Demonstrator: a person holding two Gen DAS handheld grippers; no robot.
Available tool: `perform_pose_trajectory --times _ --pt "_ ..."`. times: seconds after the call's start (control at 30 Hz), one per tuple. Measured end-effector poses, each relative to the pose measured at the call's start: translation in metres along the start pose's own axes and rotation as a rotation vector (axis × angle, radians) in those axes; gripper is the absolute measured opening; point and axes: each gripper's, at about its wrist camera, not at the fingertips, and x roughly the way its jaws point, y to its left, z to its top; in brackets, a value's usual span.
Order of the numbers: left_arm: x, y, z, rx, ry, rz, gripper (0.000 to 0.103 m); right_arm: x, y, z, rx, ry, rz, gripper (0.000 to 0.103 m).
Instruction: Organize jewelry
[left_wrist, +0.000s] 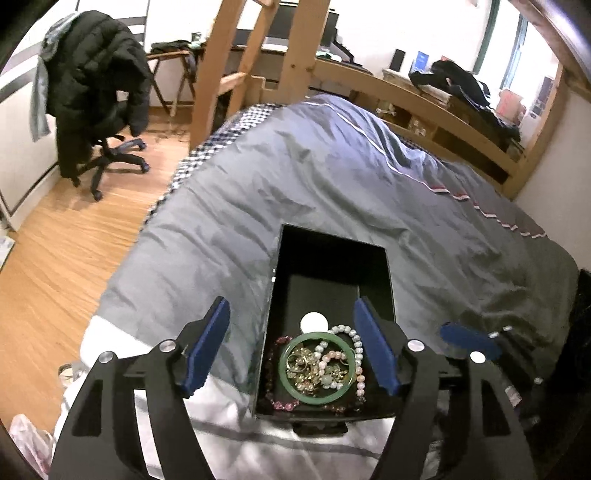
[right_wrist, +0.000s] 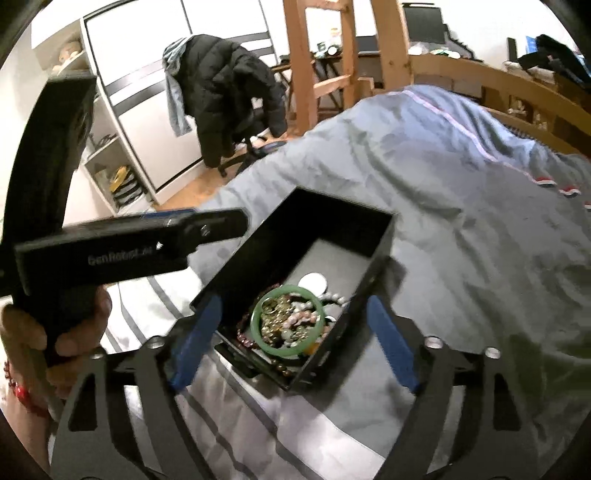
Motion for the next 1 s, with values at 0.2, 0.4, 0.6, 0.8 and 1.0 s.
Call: perform_pose_trajectory --times 0.2,0.4,0.6,0.8,1.0 --pt "-0.045 -0.014 -0.005 0.044 -0.048 0.082 0.082 -0.04 0.004 0.007 0.025 -0.008 -0.041 0.097" --pt "-0.095 -0.022 -0.021 0.065 -0.085 0.138 0.09 -0.082 0.008 0.0 0.043 -0.015 -0.069 0.097" --pt "-0.122 -0.024 -0.048 0.073 -0.088 0.175 0.091 -0.111 0.018 -0.011 0.041 -0.029 -0.101 0.097" --pt "-0.13 -0.016 -0.072 0.065 -0.092 0.196 0.092 -0.122 0.027 -0.023 0.037 -0.029 -0.114 0.097" --pt "-0.126 -0.016 -0.088 0.074 -0.106 0.224 0.092 -0.121 0.028 -0.036 0.047 -0.023 -0.13 0.098"
